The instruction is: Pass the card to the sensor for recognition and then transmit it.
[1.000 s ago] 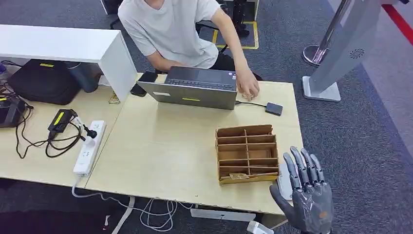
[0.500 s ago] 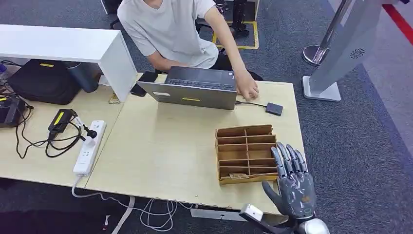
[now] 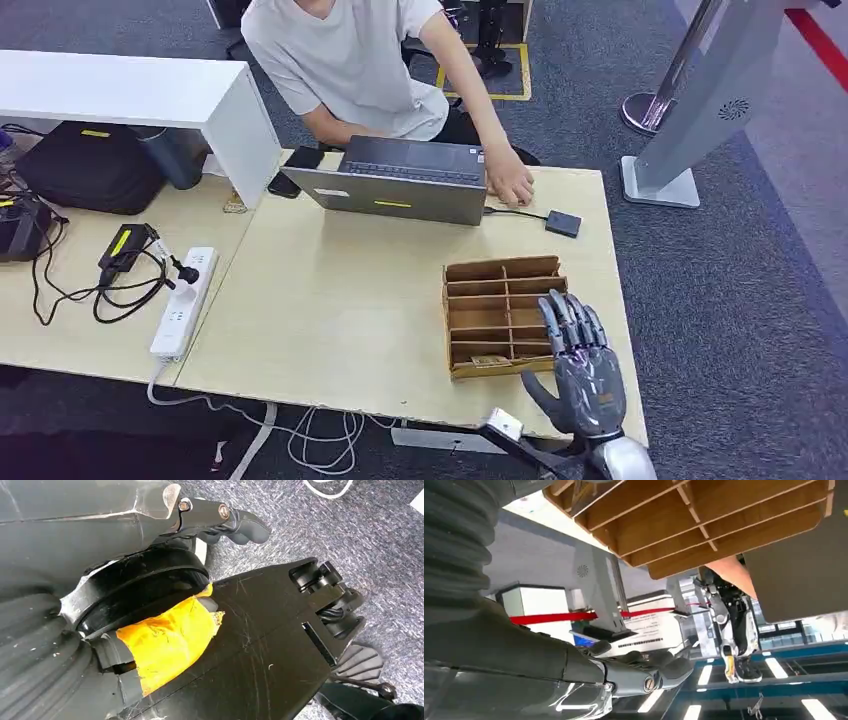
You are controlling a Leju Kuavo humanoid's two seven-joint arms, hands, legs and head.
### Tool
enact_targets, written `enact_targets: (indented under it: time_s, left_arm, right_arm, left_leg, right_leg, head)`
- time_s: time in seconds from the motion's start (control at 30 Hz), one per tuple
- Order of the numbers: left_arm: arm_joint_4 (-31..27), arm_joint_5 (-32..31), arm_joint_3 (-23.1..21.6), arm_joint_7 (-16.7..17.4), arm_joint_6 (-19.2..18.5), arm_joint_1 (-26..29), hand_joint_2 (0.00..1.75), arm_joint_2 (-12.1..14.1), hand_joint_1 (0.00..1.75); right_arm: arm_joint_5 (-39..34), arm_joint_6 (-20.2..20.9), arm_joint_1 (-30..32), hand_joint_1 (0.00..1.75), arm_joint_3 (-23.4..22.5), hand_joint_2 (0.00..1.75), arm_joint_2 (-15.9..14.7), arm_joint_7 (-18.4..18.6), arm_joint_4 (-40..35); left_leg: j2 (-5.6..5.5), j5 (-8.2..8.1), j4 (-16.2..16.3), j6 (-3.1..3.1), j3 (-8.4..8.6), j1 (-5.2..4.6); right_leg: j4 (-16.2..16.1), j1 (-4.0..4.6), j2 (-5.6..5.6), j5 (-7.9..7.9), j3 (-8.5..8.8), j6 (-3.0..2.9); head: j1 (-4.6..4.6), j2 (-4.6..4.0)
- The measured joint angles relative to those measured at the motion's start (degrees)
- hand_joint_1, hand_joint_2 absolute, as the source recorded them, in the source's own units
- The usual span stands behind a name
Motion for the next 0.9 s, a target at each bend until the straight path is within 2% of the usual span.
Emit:
enact_targets:
  time_s: [0.43, 0.63, 0.9]
  left_arm:
    - [0.0, 0.0, 0.0, 0.0, 0.0, 0.0, 1.75, 0.0, 0.0]
    - [0.0, 0.0, 0.0, -0.2, 0.0, 0.0, 1.75, 0.0, 0.0]
    - [0.0, 0.5, 0.0, -0.2, 0.0, 0.0, 1.75, 0.0, 0.0]
  right_arm:
    - [-0.5, 0.0, 0.0, 0.0, 0.7, 1.75, 0.6, 0.1, 1.7]
    - [-2.4, -0.7, 0.1, 0.0, 0.7, 1.75, 1.0, -0.1, 5.1]
    - [-0.9, -2.1, 1.1, 0.0, -0.5, 1.75, 1.2, 0.4, 9.0]
  left_leg:
    - [0.0, 0.0, 0.0, 0.0, 0.0, 0.0]
    - [0.0, 0.0, 0.0, 0.0, 0.0, 0.0]
    - [0.0, 0.0, 0.0, 0.0, 0.0, 0.0]
  right_leg:
    - [0.0, 0.0, 0.0, 0.0, 0.0, 0.0]
    - [0.0, 0.0, 0.01, 0.0, 0.0, 0.0]
    - [0.0, 0.0, 0.0, 0.0, -0.01, 0.0]
  head:
    - [0.0, 0.0]
    - [0.0, 0.0]
    - [0.0, 0.0]
